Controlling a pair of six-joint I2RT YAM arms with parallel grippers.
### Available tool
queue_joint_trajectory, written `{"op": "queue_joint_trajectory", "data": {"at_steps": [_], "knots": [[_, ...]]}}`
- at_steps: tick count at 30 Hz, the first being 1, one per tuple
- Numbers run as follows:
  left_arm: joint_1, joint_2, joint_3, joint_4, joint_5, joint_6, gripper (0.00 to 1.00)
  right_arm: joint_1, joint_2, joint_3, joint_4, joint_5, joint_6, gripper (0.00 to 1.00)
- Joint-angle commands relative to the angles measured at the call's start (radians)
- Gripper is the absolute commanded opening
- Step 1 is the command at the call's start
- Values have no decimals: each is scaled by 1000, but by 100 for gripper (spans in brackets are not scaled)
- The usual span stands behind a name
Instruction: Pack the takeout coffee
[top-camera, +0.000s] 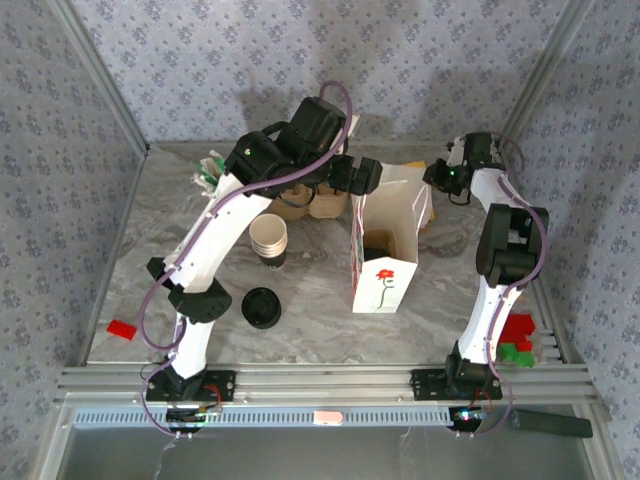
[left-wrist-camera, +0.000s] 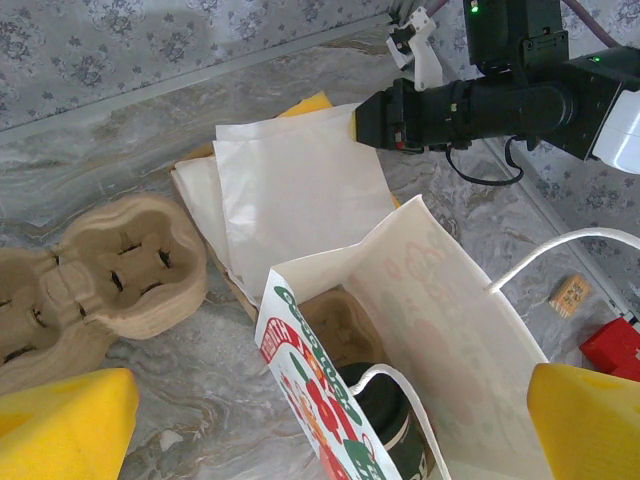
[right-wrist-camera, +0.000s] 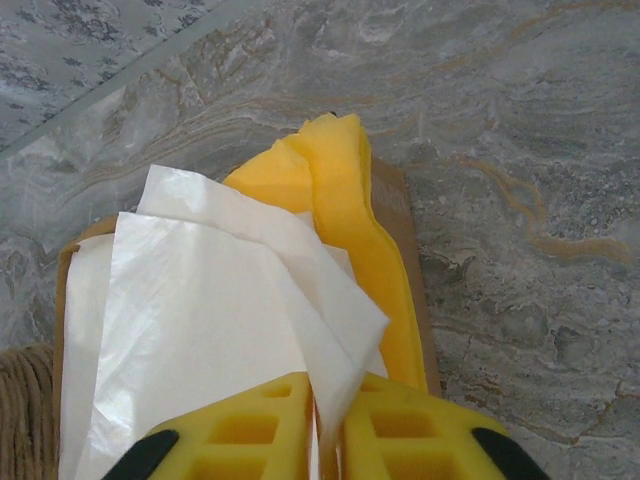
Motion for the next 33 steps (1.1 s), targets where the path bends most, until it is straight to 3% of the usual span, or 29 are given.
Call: {"op": "queue_joint_trajectory", "data": {"at_steps": [1,3,17,33], "knots": [[-9,-11,31,3,1,-16,100,15,0,39,-42,13,-16,6],[-11,-17,32,7,-7,-14,100,26,-18,47,-64,15,-14,0],[-29,-151,-82,122,-120,32,100,123,-186,245,-239,73,0,0],[-30,-309,-288,289,-304,61,100,136,-248,592,-318,14,89,0]]}}
